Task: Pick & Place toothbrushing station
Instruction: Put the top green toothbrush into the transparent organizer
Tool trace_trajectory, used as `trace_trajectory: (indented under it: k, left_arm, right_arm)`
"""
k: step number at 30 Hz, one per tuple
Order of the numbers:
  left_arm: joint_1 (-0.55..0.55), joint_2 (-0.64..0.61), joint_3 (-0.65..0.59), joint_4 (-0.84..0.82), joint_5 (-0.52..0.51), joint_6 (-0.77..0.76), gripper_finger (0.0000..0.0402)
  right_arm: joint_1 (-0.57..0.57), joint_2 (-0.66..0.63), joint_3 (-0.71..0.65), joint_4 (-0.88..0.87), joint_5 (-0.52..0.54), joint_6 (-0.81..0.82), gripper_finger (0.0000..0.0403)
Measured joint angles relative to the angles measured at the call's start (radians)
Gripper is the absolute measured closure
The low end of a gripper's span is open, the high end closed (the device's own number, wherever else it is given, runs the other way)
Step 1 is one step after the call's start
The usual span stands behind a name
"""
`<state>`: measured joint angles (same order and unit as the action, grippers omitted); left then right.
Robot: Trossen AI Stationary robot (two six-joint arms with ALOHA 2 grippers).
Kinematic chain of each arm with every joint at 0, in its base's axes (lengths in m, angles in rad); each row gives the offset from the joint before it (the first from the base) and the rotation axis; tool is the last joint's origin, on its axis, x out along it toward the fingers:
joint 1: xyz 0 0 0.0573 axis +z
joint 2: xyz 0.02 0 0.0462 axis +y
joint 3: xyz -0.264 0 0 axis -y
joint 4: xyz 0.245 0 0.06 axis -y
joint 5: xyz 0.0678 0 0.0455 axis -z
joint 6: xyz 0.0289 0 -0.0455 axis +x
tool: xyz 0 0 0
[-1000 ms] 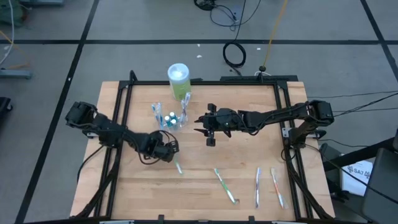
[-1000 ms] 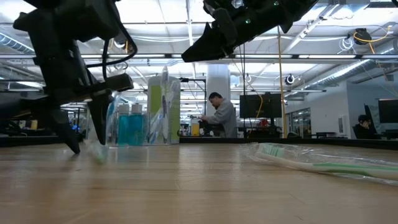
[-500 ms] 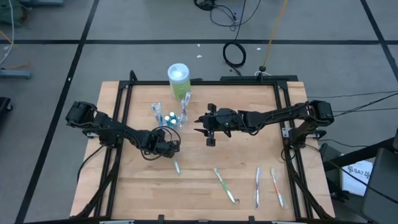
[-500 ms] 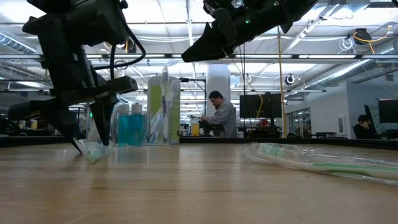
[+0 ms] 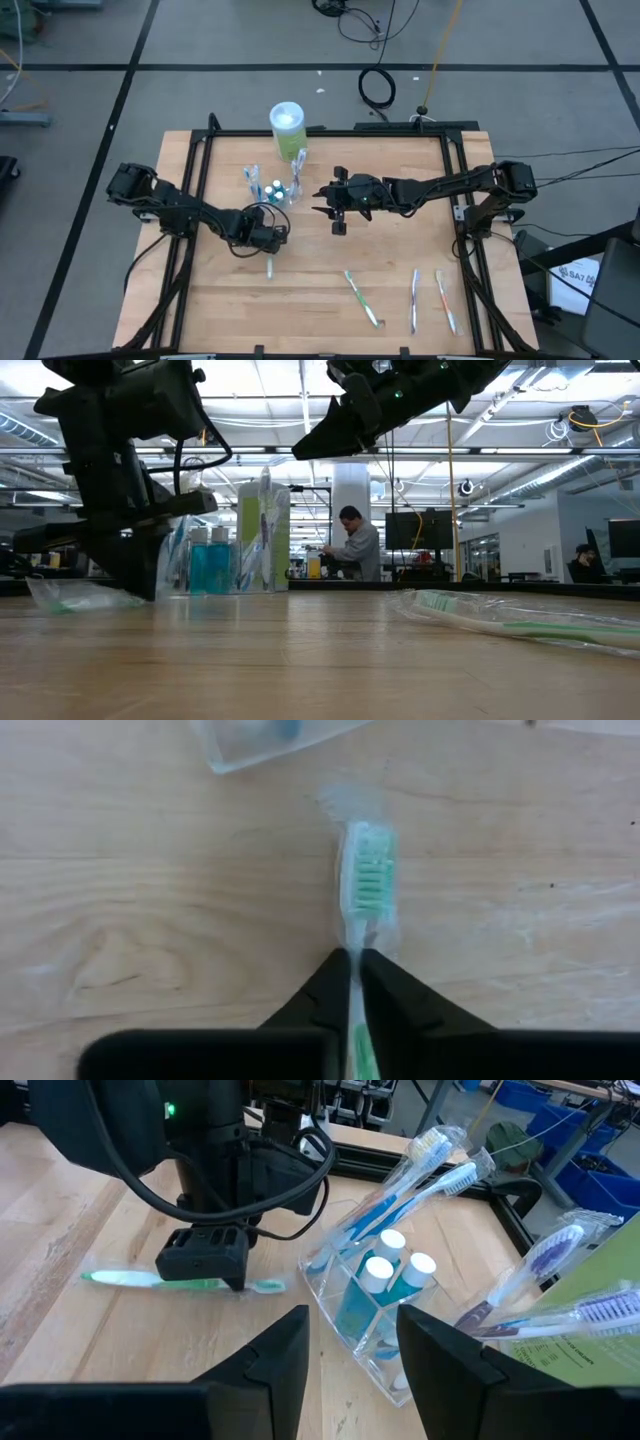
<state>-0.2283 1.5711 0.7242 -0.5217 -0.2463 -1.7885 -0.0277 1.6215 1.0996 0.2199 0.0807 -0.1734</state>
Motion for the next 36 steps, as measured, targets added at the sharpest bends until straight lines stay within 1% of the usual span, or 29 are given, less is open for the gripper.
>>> trace_trajectory:
  k: [3, 6, 8, 10, 15, 19, 22, 26, 31, 36]
  left_arm:
    - [0.0, 0.0, 0.0, 0.0, -0.002, 0.005, 0.0394]
    - [-0.002, 0.0, 0.0, 0.005, -0.003, 0.022, 0.0383]
    - [-0.009, 0.0, 0.0, 0.027, -0.014, 0.066, 0.0375]
    - [-0.02, 0.001, -0.002, 0.056, -0.039, 0.123, 0.0374]
    - [-0.044, 0.003, 0.064, 0.089, -0.075, 0.265, 0.0396]
    - [-0.049, -0.01, 0.134, 0.024, -0.086, 0.378, 0.0392]
    - [-0.048, -0.026, 0.192, -0.071, -0.138, 0.418, 0.0398]
    - [-0.052, -0.067, 0.284, -0.268, -0.23, 0.418, 0.0394]
    - [-0.08, -0.123, 0.376, -0.483, -0.411, 0.388, 0.0398]
    - [-0.112, -0.18, 0.398, -0.555, -0.636, 0.386, 0.0399]
  right_arm:
    - [0.0, 0.0, 0.0, 0.0, 0.0, 0.0, 0.0259]
    - [0.0, 0.0, 0.0, 0.0, 0.0, 0.0, 0.0257]
    - [0.0, 0.0, 0.0, -0.001, 0.0, 0.0, 0.0257]
    - [0.0, 0.0, 0.0, -0.001, 0.0, 0.0, 0.0259]
    - [0.0, 0.0, 0.0, -0.003, 0.0, 0.0, 0.0257]
    - [0.0, 0.0, 0.0, -0.006, 0.0, 0.01, 0.0258]
    - [0.0, 0.0, 0.0, -0.009, 0.0, 0.011, 0.0259]
    - [0.0, 0.0, 0.0, -0.018, 0.0, 0.011, 0.0257]
    - [0.0, 0.0, 0.0, -0.035, 0.0, 0.007, 0.0259]
    - [-0.002, 0.0, 0.0, -0.051, 0.0, 0.012, 0.026]
